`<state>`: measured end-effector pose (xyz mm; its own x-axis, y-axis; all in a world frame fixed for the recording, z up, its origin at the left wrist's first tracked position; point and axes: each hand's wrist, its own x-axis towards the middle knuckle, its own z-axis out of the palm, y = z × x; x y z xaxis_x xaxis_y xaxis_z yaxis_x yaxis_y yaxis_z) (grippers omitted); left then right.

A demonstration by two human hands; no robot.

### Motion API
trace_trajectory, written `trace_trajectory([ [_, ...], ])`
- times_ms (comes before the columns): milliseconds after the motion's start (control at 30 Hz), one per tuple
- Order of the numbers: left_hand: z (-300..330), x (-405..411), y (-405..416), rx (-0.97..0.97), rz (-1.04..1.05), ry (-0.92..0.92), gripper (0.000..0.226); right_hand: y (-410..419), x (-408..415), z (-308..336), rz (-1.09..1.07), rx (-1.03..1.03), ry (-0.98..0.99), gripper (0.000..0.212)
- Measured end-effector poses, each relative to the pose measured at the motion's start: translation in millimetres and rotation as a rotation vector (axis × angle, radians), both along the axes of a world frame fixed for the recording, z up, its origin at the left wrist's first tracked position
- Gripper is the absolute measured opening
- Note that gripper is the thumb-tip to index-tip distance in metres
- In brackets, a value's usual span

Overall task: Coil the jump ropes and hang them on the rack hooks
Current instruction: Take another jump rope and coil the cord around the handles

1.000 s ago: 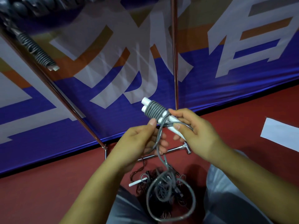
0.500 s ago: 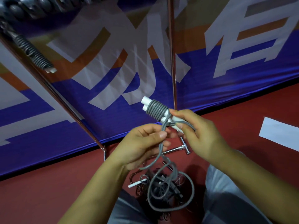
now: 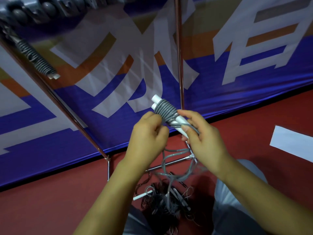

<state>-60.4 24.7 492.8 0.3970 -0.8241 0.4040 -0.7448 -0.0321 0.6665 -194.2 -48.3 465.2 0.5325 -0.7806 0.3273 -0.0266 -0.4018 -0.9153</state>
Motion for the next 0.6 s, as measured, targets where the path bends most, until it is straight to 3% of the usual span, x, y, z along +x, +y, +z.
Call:
trace_trajectory([
  [167,14.2,-9.5,3.0,0.005,-0.072,0.743,0.037,1.2,-1.1,2.1,0.009,0.019,0.039,0.039],
  [267,13.7,-7.6,5.7,0.044,-0.129,1.027,0.046,3.5,-1.4,3.4,0.018,0.027,0.015,0.047],
  [367,17.5,-4.6,8.7,0.095,-0.181,1.137,0.029,6.5,-1.4,2.7,0.038,0.105,-0.042,0.048],
  [467,18.6,-1.2,9.3,0.141,-0.210,1.107,0.015,8.1,-1.8,5.0,0.052,0.161,-0.096,0.047],
  [600,19.0,2.0,9.1,0.175,-0.224,1.053,0.021,7.8,-3.7,8.5,0.057,0.235,-0.152,0.045],
])
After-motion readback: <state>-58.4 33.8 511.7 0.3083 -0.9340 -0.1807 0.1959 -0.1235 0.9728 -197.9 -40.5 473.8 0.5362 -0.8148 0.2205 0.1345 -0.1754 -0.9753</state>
